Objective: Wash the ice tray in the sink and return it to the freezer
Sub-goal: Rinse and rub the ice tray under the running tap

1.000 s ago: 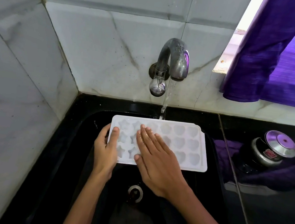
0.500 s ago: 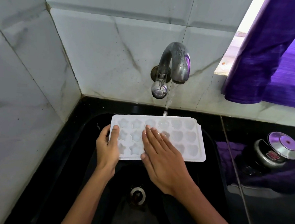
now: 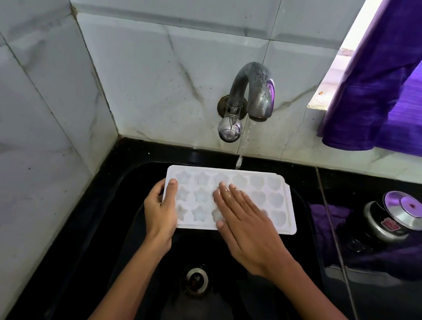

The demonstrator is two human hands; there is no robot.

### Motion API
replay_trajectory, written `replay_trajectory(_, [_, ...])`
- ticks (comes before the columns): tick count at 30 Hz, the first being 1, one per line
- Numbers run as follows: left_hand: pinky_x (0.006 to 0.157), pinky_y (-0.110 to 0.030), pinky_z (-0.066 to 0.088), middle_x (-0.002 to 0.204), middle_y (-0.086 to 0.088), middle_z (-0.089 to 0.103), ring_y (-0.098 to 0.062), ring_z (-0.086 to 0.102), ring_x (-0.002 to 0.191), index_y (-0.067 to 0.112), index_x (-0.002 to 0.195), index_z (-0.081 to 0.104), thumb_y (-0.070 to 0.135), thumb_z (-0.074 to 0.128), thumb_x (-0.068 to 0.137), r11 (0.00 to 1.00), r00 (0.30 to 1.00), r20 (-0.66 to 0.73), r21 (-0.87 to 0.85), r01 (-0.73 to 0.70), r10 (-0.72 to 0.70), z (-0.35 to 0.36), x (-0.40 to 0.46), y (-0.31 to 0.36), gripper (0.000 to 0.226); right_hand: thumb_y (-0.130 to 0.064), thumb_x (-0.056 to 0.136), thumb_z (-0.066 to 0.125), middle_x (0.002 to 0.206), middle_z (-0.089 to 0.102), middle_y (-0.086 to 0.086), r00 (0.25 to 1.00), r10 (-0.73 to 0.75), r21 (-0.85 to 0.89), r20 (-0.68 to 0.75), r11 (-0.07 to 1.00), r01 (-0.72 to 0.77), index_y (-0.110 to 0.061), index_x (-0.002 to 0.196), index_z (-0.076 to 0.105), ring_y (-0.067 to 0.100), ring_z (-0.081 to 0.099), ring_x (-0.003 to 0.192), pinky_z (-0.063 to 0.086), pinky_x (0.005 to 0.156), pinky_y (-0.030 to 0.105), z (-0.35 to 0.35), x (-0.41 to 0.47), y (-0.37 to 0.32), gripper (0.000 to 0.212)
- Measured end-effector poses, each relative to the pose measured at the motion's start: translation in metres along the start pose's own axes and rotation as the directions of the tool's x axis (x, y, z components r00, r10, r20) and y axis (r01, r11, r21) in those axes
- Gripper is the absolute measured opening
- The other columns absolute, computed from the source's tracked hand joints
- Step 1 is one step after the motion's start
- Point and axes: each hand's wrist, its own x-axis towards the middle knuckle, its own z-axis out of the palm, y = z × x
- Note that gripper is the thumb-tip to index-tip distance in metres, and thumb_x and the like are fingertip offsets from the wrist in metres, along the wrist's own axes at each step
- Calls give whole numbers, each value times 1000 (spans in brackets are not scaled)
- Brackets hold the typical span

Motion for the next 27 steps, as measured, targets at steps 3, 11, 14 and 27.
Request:
replay_trajectory(3, [60, -19, 51, 99, -1, 68, -10, 65, 81, 15, 113, 62, 28, 51, 97, 999, 999, 16, -16, 50, -49, 2, 2, -2, 24, -51, 92, 2, 155, -19, -5, 995, 101, -1, 12, 995, -101, -20, 148, -11, 5, -24, 141, -14, 117, 25, -5, -2, 12, 65])
replay_trajectory(11, [78, -29, 52, 92, 1, 68, -14, 64, 86, 25, 86, 64, 26, 48, 98, 998, 992, 116, -39, 56, -51, 33, -11, -4, 20, -46, 97, 7, 155, -13, -2, 999, -52, -58, 4, 997, 52, -17, 149, -4, 13, -18, 144, -12, 118, 30, -4, 17, -12, 60])
replay_trajectory(14, [74, -29, 51, 95, -3, 68, -17, 64, 85, 25, 84, 62, 27, 44, 99, 994, 993, 96, -66, 82, -75, 30, -3, -3, 24, -43, 97, 6, 155, -12, -5, 997, -75, -21, 17, 997, 75, -19, 149, -3, 8, -17, 143, -12, 116, 26, -6, 4, -7, 58])
replay_trajectory(27, [86, -32, 52, 95, 2, 70, -13, 65, 92, 20, 92, 64, 25, 39, 102, 993, 951, 304, -80, 88, -60, 48, -9, -4, 28, -35, 99, 20, 153, 23, 5, 990, -124, -209, -60, 972, 110, -11, 146, 27, 18, 17, 144, 9, 114, 32, -13, 17, 7, 54])
